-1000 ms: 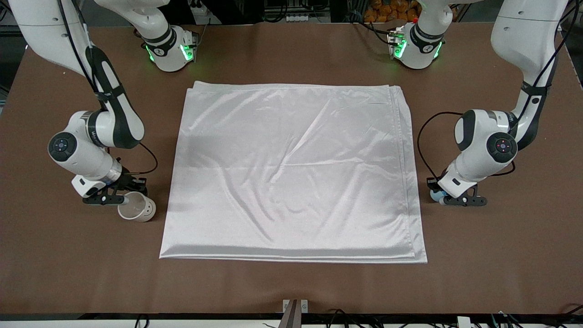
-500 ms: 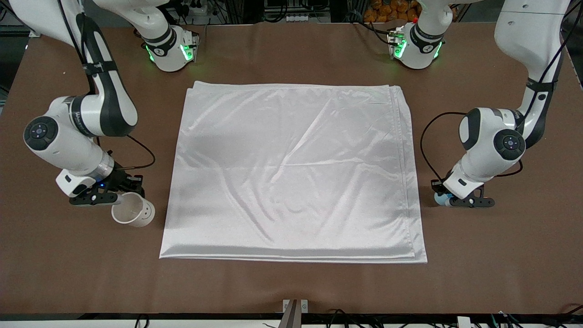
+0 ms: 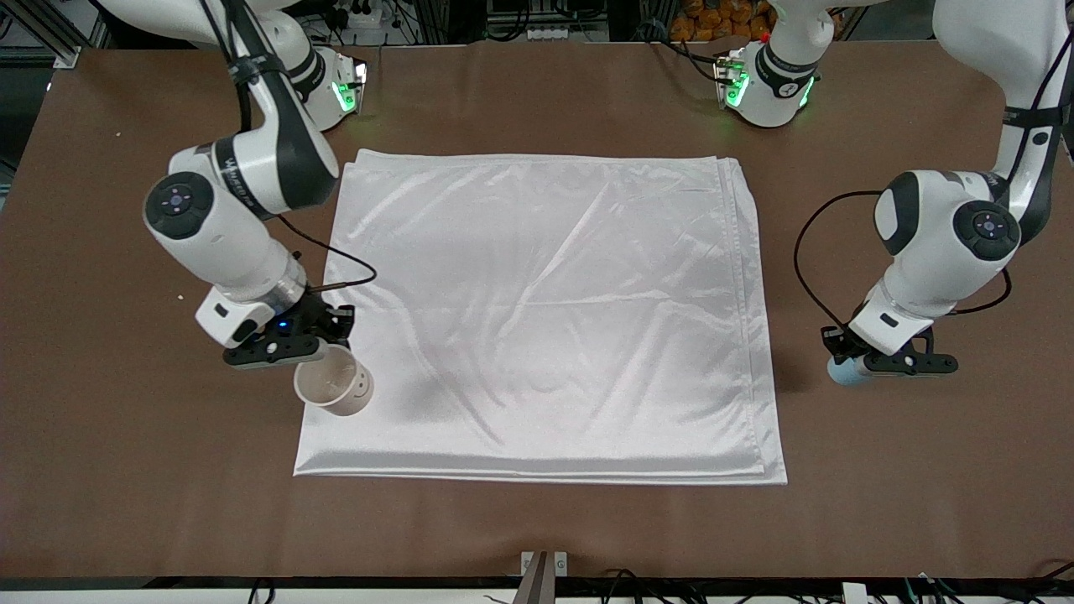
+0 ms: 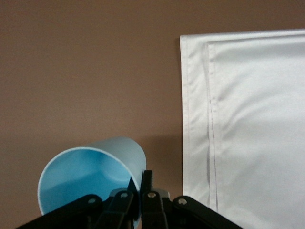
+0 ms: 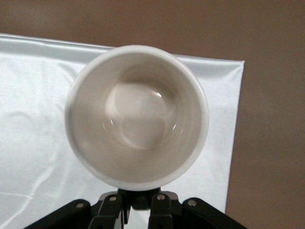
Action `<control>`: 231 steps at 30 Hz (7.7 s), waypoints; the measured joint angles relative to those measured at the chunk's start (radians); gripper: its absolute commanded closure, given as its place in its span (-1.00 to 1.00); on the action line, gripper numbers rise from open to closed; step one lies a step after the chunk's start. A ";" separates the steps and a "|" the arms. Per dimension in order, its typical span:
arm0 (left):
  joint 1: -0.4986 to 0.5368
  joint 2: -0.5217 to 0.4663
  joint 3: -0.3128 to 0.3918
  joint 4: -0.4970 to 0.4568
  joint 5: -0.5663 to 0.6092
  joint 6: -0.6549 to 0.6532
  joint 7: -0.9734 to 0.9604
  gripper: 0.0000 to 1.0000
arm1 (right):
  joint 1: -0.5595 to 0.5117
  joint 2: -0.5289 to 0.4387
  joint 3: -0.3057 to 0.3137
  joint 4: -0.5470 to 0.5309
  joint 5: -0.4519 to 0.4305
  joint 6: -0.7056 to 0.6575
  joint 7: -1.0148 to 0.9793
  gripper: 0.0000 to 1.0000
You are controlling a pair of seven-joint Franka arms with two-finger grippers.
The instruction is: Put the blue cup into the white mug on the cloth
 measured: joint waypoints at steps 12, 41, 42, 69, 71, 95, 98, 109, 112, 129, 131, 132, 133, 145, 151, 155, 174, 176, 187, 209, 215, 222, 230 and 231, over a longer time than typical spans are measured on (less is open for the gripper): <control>0.000 -0.101 -0.001 0.029 0.001 -0.154 0.001 1.00 | 0.199 0.136 0.001 0.130 -0.001 0.002 0.159 1.00; -0.019 -0.104 -0.021 0.354 0.001 -0.565 0.028 1.00 | 0.432 0.452 0.023 0.354 -0.004 0.054 0.363 1.00; -0.020 -0.104 -0.025 0.356 0.001 -0.573 0.028 1.00 | 0.437 0.458 0.024 0.354 -0.004 0.062 0.365 1.00; -0.046 -0.002 -0.249 0.424 0.013 -0.591 -0.037 1.00 | 0.423 0.390 0.025 0.415 -0.007 -0.118 0.495 -1.00; -0.053 0.023 -0.276 0.444 0.013 -0.591 -0.083 1.00 | 0.391 0.354 0.047 0.416 -0.007 -0.156 0.490 -1.00; -0.336 0.378 -0.330 0.714 0.094 -0.523 -0.521 1.00 | -0.150 -0.021 0.309 0.411 -0.009 -0.605 0.273 -1.00; -0.370 0.404 -0.326 0.729 0.098 -0.495 -0.560 1.00 | -0.190 -0.064 0.307 0.402 -0.009 -0.633 0.218 -1.00; -0.412 0.454 -0.323 0.740 0.098 -0.437 -0.630 1.00 | -0.300 -0.193 0.226 0.351 -0.010 -0.739 0.048 -1.00; -0.415 0.466 -0.323 0.740 0.098 -0.435 -0.632 1.00 | -0.326 -0.210 0.210 0.337 -0.010 -0.748 0.026 -1.00; -0.435 0.504 -0.324 0.713 0.098 -0.436 -0.635 1.00 | -0.376 -0.274 0.079 0.212 -0.012 -0.671 -0.147 -1.00; -0.436 0.506 -0.324 0.704 0.098 -0.436 -0.635 1.00 | -0.376 -0.279 0.058 0.197 -0.012 -0.646 -0.171 -1.00; -0.437 0.507 -0.324 0.701 0.098 -0.436 -0.636 1.00 | -0.375 -0.282 0.048 0.188 -0.012 -0.633 -0.181 -1.00; -0.437 0.508 -0.324 0.698 0.098 -0.436 -0.636 1.00 | -0.373 -0.286 0.039 0.180 -0.012 -0.620 -0.189 -1.00; -0.438 0.508 -0.326 0.697 0.098 -0.436 -0.636 0.05 | -0.329 -0.312 0.015 0.155 -0.031 -0.582 -0.205 -1.00; -0.434 0.498 -0.326 0.703 0.098 -0.462 -0.637 -0.60 | -0.310 -0.317 0.012 0.161 -0.034 -0.582 -0.208 -1.00; -0.428 0.473 -0.325 0.710 0.098 -0.529 -0.631 -1.00 | -0.306 -0.317 0.008 0.162 -0.034 -0.582 -0.209 -1.00; -0.352 0.169 -0.208 0.684 0.058 -0.811 -0.517 -1.00 | -0.290 -0.296 0.004 0.190 -0.034 -0.599 -0.212 -1.00; -0.343 0.138 -0.182 0.667 0.027 -0.823 -0.514 -1.00 | -0.289 -0.294 0.003 0.191 -0.034 -0.599 -0.212 -1.00; -0.331 -0.095 -0.024 0.485 -0.014 -0.845 -0.324 -1.00 | -0.288 -0.294 0.000 0.192 -0.034 -0.600 -0.212 -1.00; -0.230 -0.244 0.095 0.433 -0.070 -0.829 -0.113 -1.00 | -0.287 -0.291 -0.002 0.192 -0.034 -0.608 -0.213 -1.00; -0.228 -0.245 0.101 0.446 -0.070 -0.846 -0.113 -1.00 | -0.286 -0.291 -0.007 0.195 -0.034 -0.608 -0.213 -1.00; -0.227 -0.254 0.099 0.447 -0.071 -0.889 -0.113 -1.00 | -0.284 -0.291 -0.008 0.197 -0.034 -0.608 -0.213 -1.00; -0.227 -0.268 0.098 0.436 -0.071 -0.911 -0.113 -1.00 | -0.276 -0.291 -0.009 0.201 -0.034 -0.623 -0.213 -1.00; -0.227 -0.269 0.098 0.434 -0.071 -0.911 -0.113 -1.00 | -0.276 -0.291 -0.009 0.202 -0.034 -0.625 -0.213 -1.00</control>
